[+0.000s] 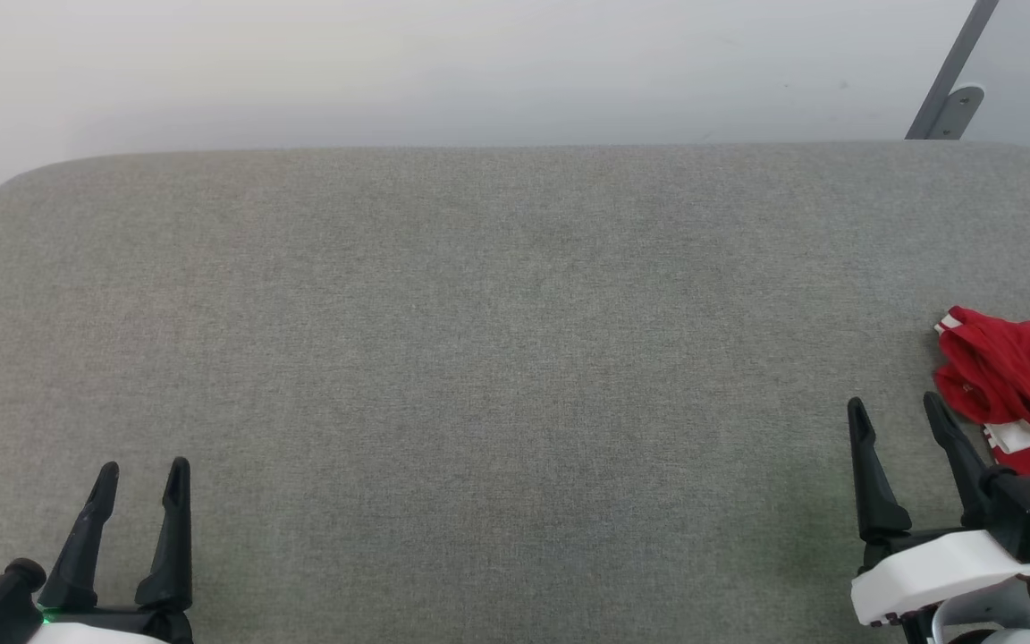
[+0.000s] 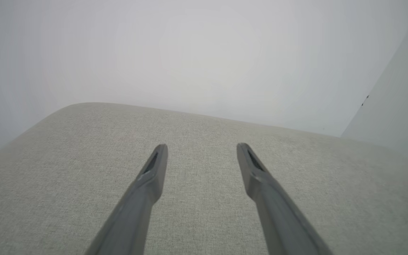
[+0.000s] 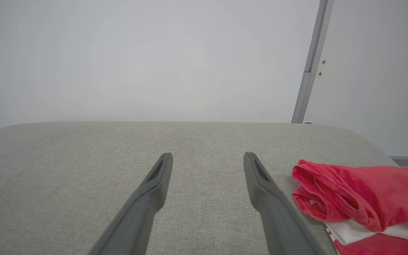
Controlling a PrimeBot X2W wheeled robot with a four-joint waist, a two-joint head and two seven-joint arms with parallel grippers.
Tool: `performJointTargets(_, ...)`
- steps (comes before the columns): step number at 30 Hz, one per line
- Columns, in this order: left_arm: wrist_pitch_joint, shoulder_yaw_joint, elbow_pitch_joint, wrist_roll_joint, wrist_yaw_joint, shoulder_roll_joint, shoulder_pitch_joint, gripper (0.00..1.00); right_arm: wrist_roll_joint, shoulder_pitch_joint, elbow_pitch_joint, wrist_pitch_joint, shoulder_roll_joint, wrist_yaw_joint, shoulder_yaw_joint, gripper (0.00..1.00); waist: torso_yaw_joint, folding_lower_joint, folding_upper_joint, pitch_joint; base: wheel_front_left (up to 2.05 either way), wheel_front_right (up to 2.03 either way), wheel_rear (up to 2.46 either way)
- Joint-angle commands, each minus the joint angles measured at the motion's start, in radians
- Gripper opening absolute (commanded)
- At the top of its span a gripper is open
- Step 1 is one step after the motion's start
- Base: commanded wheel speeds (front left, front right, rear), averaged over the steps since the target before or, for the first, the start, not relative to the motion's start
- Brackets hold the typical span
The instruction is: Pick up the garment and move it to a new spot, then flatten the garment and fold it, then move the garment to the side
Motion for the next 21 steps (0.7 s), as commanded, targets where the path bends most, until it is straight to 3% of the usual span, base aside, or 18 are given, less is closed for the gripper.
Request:
performJointTargets(1,-0.005,-0.004,0.001,0.006,0.002,0.003,-0.01,1.0,0.006,-0.004,0.001,-0.006,0.001,-0.002,0.003,1.0,0.001,0.0,-0.0001,0.002,0.0,0.0,0.0)
performJointTargets(4,-0.005,-0.007,0.004,0.008,0.002,0.006,-0.01,1.0,0.012,-0.005,0.003,-0.008,0.001,-0.002,0.005,1.0,0.002,0.0,-0.0001,0.004,0.0,0.0,0.0)
performJointTargets(5,0.0,-0.008,0.004,-0.001,0.0,0.002,-0.003,0.0,0.009,0.0,0.003,-0.002,0.0,0.0,0.004,0.0,0.003,0.0,-0.0001,0.005,0.0,0.0,0.0)
performJointTargets(10,0.003,-0.022,0.049,-0.005,0.0,-0.037,0.006,0.0,0.015,0.016,0.051,0.001,0.007,0.0,0.004,0.0,0.003,0.0,-0.0001,0.005,0.0,0.0,0.0)
performJointTargets(21,0.045,-0.013,0.071,-0.155,0.001,-0.064,-0.026,0.0,0.214,-0.003,0.077,0.025,0.003,0.0,0.004,0.0,0.0,0.0,-0.0001,-0.001,0.0,0.0,0.0)
